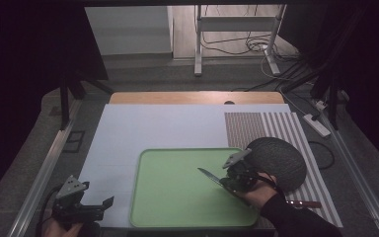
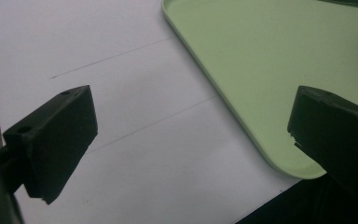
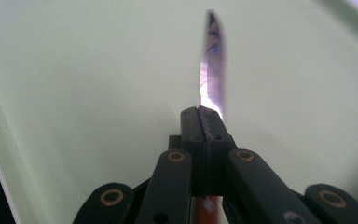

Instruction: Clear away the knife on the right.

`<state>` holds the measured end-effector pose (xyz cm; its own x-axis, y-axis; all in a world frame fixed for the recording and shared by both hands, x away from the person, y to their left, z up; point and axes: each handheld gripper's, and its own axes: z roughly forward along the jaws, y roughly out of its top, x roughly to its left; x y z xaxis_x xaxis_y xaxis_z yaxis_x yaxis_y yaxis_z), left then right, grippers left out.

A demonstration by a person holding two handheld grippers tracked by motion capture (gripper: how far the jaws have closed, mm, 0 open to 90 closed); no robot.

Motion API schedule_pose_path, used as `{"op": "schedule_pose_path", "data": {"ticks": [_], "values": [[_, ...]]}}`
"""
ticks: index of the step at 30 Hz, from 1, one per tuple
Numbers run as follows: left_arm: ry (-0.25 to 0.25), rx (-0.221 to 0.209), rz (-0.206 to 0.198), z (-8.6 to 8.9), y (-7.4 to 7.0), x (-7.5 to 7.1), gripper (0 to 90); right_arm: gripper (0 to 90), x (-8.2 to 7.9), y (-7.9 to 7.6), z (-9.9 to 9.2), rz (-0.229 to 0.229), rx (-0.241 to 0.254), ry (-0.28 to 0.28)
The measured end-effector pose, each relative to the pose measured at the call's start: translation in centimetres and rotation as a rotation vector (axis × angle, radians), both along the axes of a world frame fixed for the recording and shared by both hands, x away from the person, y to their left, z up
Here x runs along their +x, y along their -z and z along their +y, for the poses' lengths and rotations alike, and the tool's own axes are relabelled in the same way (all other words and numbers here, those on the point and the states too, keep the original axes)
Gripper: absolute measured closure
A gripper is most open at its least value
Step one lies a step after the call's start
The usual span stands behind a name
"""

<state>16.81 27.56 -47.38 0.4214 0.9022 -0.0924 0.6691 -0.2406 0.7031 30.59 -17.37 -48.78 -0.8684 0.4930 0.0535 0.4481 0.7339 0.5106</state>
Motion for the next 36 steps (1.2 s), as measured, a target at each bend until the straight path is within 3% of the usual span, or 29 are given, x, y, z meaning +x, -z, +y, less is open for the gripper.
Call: {"op": "schedule_pose_path", "data": {"ticks": [4,22,31,36], "values": [[-0.001,-0.001,0.0,0.0,0.0,0.0,2.1,89.5,0.5,1.2,1.2,0.008,-0.049,-0.033],[0.006,0.005,-0.008,-0.1,0.0,-0.1,2.1,89.4,2.6,1.4,-3.6,0.04,-0.086,0.157],[0.005,0.007,-0.008,-0.1,0.0,-0.1,2.2,89.4,3.0,1.3,-4.9,0.055,-0.097,0.205],[0.005,0.005,-0.008,-0.1,0.0,-0.1,2.2,88.3,2.9,1.2,-4.6,0.041,-0.109,0.194]]}}
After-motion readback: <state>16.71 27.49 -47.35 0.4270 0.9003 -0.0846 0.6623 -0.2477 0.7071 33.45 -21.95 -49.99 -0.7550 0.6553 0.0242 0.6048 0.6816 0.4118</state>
